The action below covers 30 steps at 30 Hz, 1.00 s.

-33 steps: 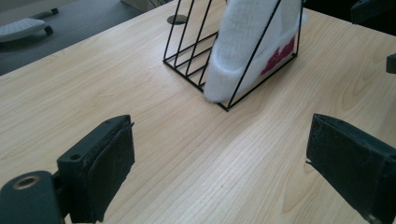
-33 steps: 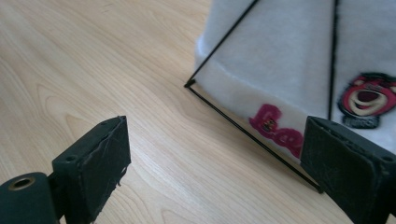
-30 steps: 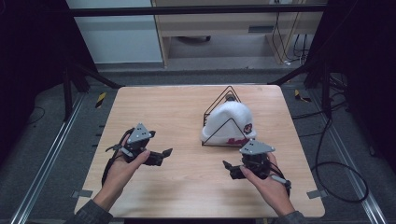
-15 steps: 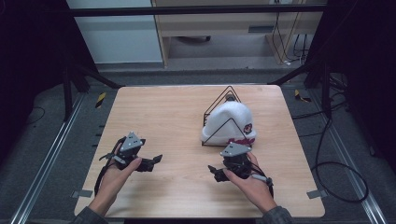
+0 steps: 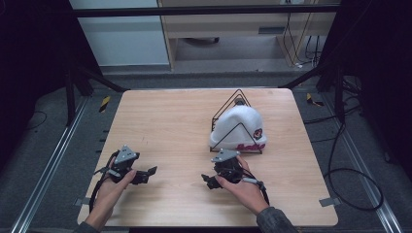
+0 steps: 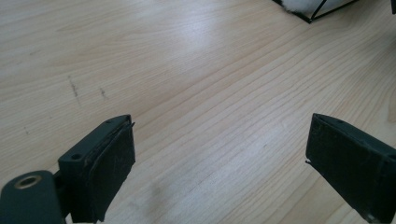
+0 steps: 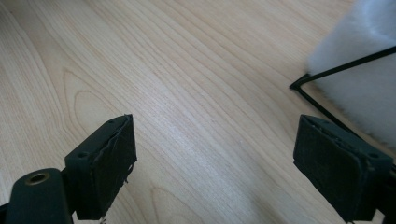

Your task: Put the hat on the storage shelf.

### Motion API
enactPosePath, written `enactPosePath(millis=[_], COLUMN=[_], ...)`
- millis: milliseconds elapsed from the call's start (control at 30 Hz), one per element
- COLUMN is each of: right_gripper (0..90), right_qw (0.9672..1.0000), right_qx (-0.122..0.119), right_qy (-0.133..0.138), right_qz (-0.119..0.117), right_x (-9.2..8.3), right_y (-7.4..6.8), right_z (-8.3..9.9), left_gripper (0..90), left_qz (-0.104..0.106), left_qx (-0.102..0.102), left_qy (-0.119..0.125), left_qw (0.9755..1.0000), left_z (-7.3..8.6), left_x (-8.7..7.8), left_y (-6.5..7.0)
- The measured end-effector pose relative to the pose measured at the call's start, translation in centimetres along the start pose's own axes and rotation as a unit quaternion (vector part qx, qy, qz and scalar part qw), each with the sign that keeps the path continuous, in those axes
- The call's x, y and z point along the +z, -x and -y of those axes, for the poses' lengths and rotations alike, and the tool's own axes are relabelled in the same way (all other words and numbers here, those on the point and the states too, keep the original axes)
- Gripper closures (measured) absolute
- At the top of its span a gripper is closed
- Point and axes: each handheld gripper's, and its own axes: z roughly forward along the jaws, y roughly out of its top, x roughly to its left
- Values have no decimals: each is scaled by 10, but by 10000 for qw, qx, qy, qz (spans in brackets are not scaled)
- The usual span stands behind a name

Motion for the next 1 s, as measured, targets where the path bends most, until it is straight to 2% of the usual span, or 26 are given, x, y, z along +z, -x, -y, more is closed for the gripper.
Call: enactPosePath(millis=[233,500,1000], right_gripper=[134,131,120], right_qw=[9999,9998,9998], right_qx=[-65,-37,-63], right_qy=[-80,-90,-54], right_qz=[-82,-159,-186], right_x=[13,26,42], right_y=[-6,-11,-17], right_z=[-3,-7,-19], left_gripper=[78,79,81], left_qz=[-147,-194,-294], left_qx=[-82,-215,-216], left_qy=[-98,-126,-155], left_qw=[9998,9995,9992], left_z=[14,24,26], left_x=[3,5,7], left_y=[-8,-15,-21])
